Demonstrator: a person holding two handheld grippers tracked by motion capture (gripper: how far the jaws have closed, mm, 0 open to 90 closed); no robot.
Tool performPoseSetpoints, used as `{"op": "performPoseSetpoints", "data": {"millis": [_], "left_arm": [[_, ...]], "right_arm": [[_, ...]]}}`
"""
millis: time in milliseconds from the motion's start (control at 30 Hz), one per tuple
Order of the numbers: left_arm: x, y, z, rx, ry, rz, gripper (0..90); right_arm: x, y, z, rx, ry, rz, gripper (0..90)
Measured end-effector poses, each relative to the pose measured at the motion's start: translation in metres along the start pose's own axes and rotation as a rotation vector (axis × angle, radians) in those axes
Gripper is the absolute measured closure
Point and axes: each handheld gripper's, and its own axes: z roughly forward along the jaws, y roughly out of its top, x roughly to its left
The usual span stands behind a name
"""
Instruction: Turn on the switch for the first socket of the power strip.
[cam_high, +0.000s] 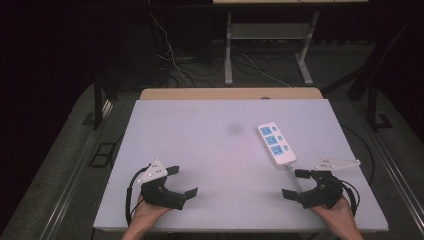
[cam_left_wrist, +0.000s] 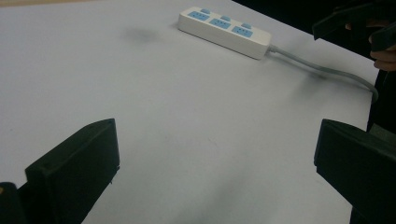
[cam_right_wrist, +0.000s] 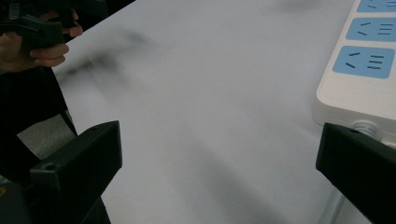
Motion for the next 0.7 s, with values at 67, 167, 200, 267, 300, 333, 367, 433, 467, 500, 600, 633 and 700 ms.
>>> {"op": "performPoseSetpoints", "data": {"millis": [67,167,200,267,300,333,367,433,467,500,600,633,700], "left_arm": [[-0.0001,0.0000,-0.0002,0.000,0.000,0.000,0.0],[0.0000,-0.0002,-0.0003,0.000,-0.004,-0.003,0.0],[0.0000,-0.0002,-0.0004,0.000,-0.004,-0.003,0.0],[0.0002,-0.0002,-0.0004,-0.001,-0.003,-0.004,0.0],[0.0004,-0.0003,-0.0005,-0.001,-0.003,-0.006,0.0],[0.0005,-0.0004,-0.0005,-0.002,-0.004,-0.009,0.0],[0.0006,-0.0005,-0.0004,-0.003,-0.004,-0.011,0.0],[0.0008,-0.0005,-0.0004,-0.003,-0.005,-0.012,0.0],[0.0008,-0.0005,-0.0004,-0.002,-0.006,-0.012,0.0],[0.0009,-0.0005,-0.0004,-0.001,-0.005,-0.012,0.0],[0.0013,-0.0007,-0.0004,-0.001,-0.007,-0.014,0.0],[0.0013,-0.0007,-0.0004,-0.002,-0.008,-0.015,0.0],[0.0014,-0.0008,-0.0009,-0.004,-0.008,-0.018,0.0]], "right_arm": [[0.0002,-0.0001,0.0000,0.000,0.001,-0.001,0.0],[0.0006,-0.0003,-0.0002,0.004,0.003,0.002,0.0],[0.0006,-0.0003,0.0000,0.006,0.003,0.001,0.0],[0.0007,-0.0002,0.0001,0.009,0.003,0.001,0.0],[0.0007,-0.0002,0.0001,0.009,0.003,0.001,0.0],[0.0008,-0.0002,0.0002,0.010,0.004,0.001,0.0],[0.0012,0.0000,0.0001,0.011,0.004,0.000,0.0],[0.0016,0.0002,0.0000,0.014,0.004,-0.001,0.0],[0.0018,0.0004,0.0000,0.013,0.004,-0.003,0.0],[0.0018,0.0004,0.0000,0.013,0.004,-0.003,0.0],[0.0030,0.0010,0.0000,0.016,0.006,-0.009,0.0],[0.0030,0.0010,0.0000,0.016,0.006,-0.009,0.0],[0.0033,0.0015,0.0004,0.026,0.006,-0.010,0.0]]}}
